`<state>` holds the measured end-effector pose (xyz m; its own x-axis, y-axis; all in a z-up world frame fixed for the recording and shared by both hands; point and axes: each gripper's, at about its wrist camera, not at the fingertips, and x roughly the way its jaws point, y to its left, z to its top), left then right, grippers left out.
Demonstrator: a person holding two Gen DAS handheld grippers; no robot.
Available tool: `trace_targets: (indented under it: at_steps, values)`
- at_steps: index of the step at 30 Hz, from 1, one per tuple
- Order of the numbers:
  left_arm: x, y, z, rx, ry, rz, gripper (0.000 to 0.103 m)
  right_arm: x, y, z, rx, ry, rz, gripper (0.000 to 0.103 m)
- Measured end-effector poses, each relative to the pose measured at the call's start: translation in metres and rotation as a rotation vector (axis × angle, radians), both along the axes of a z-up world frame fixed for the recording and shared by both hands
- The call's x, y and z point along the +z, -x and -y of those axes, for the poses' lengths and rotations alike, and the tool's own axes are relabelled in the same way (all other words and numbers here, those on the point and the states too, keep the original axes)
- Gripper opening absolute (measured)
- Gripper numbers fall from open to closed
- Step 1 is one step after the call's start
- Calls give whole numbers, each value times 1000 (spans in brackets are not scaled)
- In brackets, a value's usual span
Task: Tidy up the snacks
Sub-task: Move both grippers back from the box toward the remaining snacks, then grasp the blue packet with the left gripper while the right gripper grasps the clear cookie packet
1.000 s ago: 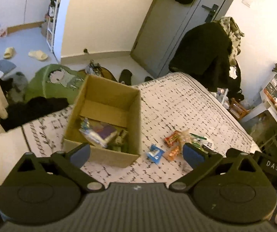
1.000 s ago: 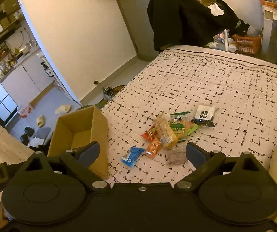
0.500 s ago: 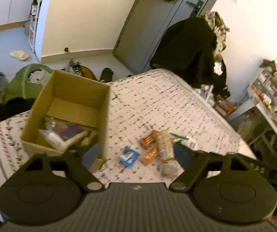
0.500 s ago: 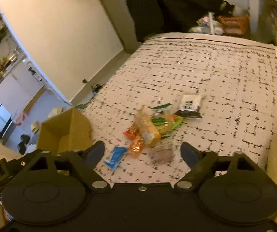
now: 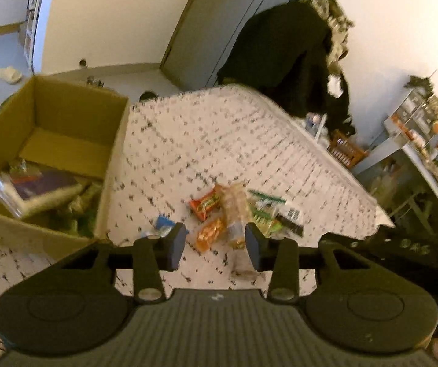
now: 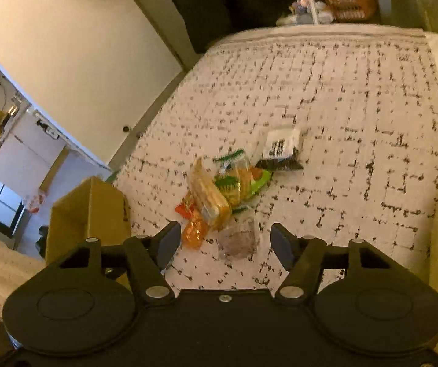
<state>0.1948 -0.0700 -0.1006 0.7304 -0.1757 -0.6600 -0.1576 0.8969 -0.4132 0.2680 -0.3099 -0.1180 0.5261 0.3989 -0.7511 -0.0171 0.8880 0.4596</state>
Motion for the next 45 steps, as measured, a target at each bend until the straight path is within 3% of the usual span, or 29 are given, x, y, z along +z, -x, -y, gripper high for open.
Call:
trace_targets:
  at_steps: [5, 19, 26, 30, 34, 37, 39, 42, 45]
  values:
    - [-31, -18, 7, 14, -36, -73, 42, -11, -7, -3, 15, 18, -16, 64]
    - [-85, -57, 13, 77, -226, -91, 46, -54, -37, -20, 83, 71, -91, 65]
    - [-99, -57, 13, 97, -250, -73, 46, -71, -41, -42, 183, 124, -67, 65]
    - [-100, -58, 16, 96, -279, -73, 37, -76, -43, -50, 218, 125, -44, 65]
    - [-96, -56, 11, 98, -243, -82, 32, -80, -47, -56, 217, 151, -25, 65]
    - [-93, -52, 7, 104, -209, -90, 29, -81, -46, -73, 263, 253, -2, 64]
    - [-89, -48, 4, 115, -187, -87, 28, -80, -41, -80, 288, 320, 7, 52]
    - [-82, -42, 2, 130, -156, -86, 28, -73, -38, -71, 275, 278, -45, 39]
    - [-73, -34, -1, 135, -126, -82, 28, -63, -29, -65, 254, 254, -67, 37]
